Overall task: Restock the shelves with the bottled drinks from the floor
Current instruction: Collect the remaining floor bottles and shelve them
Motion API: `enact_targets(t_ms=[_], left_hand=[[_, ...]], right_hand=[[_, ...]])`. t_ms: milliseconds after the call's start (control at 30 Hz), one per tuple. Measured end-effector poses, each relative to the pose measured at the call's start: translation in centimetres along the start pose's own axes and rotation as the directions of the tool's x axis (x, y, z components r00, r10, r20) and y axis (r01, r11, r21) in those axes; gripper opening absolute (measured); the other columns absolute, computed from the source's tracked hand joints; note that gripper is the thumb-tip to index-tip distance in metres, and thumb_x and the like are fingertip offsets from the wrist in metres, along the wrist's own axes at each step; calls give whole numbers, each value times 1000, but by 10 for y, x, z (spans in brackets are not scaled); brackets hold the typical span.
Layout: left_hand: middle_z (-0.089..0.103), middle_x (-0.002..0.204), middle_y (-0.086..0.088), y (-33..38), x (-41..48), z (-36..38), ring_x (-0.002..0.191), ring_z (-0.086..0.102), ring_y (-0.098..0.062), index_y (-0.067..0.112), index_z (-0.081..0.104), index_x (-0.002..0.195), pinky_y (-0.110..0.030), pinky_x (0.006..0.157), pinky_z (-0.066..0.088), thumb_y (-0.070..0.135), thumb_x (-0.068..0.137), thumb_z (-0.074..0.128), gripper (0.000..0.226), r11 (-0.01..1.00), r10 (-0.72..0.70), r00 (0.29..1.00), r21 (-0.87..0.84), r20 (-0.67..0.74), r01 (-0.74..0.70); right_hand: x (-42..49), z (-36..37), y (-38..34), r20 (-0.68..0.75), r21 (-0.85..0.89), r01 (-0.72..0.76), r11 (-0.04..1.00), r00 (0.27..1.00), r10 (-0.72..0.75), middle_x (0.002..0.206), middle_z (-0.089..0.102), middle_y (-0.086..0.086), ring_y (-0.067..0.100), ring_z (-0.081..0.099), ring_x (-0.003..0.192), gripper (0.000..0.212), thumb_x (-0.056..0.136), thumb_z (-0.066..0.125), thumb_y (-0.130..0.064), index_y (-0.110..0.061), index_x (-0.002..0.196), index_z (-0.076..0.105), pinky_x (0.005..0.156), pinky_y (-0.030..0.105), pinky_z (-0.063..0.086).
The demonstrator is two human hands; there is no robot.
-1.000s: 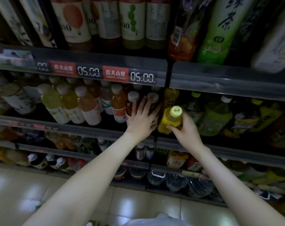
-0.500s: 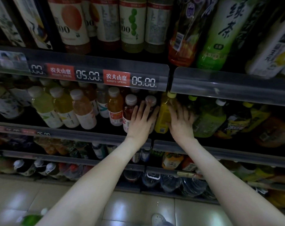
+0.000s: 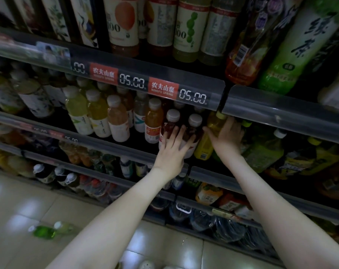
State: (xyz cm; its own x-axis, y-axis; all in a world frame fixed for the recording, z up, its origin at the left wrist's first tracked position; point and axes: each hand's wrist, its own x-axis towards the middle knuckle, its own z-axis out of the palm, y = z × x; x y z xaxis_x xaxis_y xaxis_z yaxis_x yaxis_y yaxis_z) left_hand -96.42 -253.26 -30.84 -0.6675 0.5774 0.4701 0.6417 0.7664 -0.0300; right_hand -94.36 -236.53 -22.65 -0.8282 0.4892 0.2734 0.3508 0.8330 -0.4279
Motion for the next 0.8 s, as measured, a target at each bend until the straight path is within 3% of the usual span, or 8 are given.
enact_targets(t_ms=[133, 200, 300, 367, 500, 600, 700, 800], left_hand=[[31, 150, -23, 9, -3, -11, 139, 15, -35, 21, 21, 146, -53, 114, 5, 22, 60, 79, 104, 999, -26, 997, -33, 74, 29], [29, 152, -22, 14, 1, -18, 140, 12, -34, 21, 24, 148, -53, 115, 4, 18, 64, 76, 99, 994, -48, 993, -89, 103, 58], [11, 157, -21, 22, 7, -27, 145, 0, -33, 23, 19, 152, -47, 113, -9, 15, 78, 65, 88, 990, -7, 988, -138, 157, 29], [2, 158, -20, 24, 10, -29, 146, -6, -34, 26, 12, 153, -45, 112, -15, 17, 84, 61, 85, 994, 6, 981, -109, 193, 15], [11, 157, -22, 26, 14, -30, 144, 3, -37, 23, 24, 151, -52, 115, -1, 19, 73, 71, 91, 998, -49, 981, -35, 189, 57], [24, 151, -21, 20, 20, -30, 137, 19, -38, 20, 44, 142, -57, 112, 19, 24, 54, 82, 95, 998, -62, 992, 38, 109, 58], [23, 148, -19, 11, 27, -32, 134, 24, -38, 21, 51, 138, -55, 111, 12, 25, 44, 85, 100, 994, 1, 994, 110, 108, -13], [22, 148, -21, 7, 27, -30, 134, 25, -39, 25, 47, 140, -52, 111, 9, 24, 45, 85, 103, 986, 6, 989, 166, 144, -30]], right_hand=[[0, -2, -7, 46, 32, -55, 998, 997, 54, 154, 25, 15, 33, 24, 141, 83, 89, 61, -47, -12, 151, 18, 116, 47, 22], [-8, -6, -4, 92, 174, -28, 984, 996, 12, 153, 29, 13, 32, 25, 141, 75, 90, 63, -35, -15, 150, 22, 114, 45, 26], [-12, -21, 13, 185, 376, 50, 925, 974, -128, 151, 33, 6, 25, 27, 140, 67, 92, 62, -18, -22, 149, 26, 112, 36, 27], [-8, -30, 24, 230, 381, 83, 921, 956, -182, 154, 29, 2, 22, 26, 142, 66, 95, 57, -13, -28, 150, 24, 113, 34, 25], [-1, -31, 22, 309, 213, 127, 969, 932, -190, 160, 11, -2, 21, 15, 146, 69, 98, 40, 0, -41, 150, 20, 108, 27, 25], [-7, -19, 16, 331, -35, 204, 978, 926, -181, 162, -2, -3, 25, 0, 148, 72, 99, 42, -11, -47, 150, 8, 117, 40, 11], [-8, -4, 19, 296, -254, 314, 915, 926, -236, 160, 1, 5, 31, 4, 146, 71, 99, 44, -31, -40, 151, -3, 118, 48, -5], [-5, 0, 19, 225, -355, 301, 885, 946, -232, 153, 16, 11, 34, 16, 138, 72, 98, 47, -28, -37, 151, 1, 117, 49, 1]])
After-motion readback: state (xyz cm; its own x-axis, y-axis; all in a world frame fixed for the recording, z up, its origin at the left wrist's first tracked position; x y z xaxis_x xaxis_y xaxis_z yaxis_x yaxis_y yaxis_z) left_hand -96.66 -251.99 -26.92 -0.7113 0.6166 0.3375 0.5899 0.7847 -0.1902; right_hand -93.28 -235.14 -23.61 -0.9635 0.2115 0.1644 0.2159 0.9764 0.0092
